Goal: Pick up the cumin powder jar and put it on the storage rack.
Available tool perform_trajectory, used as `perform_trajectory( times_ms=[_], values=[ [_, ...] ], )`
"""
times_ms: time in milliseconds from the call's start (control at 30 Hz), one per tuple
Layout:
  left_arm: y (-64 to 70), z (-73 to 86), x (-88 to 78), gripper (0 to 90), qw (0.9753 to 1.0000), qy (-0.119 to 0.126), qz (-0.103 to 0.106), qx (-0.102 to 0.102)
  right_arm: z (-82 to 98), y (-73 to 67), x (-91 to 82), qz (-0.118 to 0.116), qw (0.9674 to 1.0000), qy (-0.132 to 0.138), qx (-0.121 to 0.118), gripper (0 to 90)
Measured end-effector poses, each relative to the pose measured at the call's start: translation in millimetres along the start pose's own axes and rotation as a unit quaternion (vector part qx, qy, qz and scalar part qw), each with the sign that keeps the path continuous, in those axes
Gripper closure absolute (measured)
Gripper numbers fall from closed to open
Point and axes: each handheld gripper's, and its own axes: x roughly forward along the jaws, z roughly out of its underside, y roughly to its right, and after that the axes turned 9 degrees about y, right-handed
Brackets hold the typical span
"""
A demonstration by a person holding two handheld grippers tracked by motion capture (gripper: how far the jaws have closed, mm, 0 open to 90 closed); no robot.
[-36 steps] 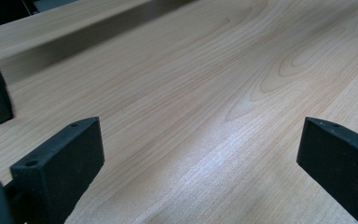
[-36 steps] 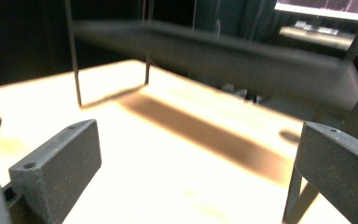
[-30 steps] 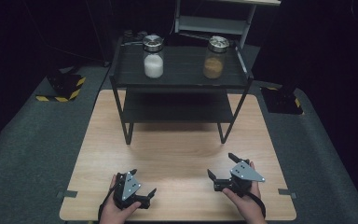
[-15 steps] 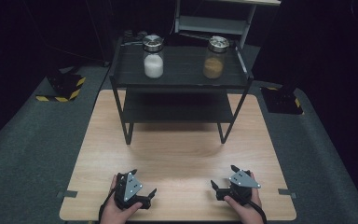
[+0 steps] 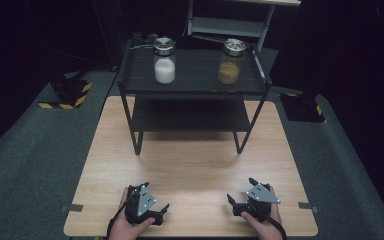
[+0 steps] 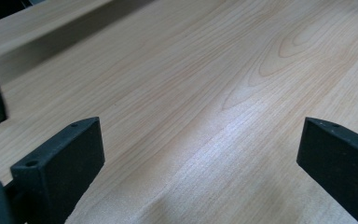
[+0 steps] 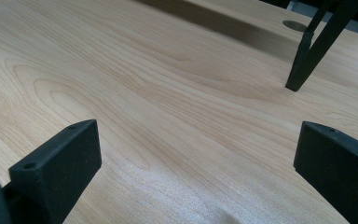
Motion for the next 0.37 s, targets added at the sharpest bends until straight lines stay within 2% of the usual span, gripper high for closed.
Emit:
perform_trajectory(
  times_ms=[100,367],
  values=[
    [-1.1,-0.4,0.5,1.0,1.0000,-0.001,-0.002,-0.007,0.5,-1.6,-1.0,0.000,1.0000,0.001,-0.004,0.8],
    [2.1,-1.9,1.7,1.1,1.0000,-0.005,-0.002,0.007,1.1,-0.3,-2.4,0.002,1.0000,0.001,0.005,0.9]
  ],
)
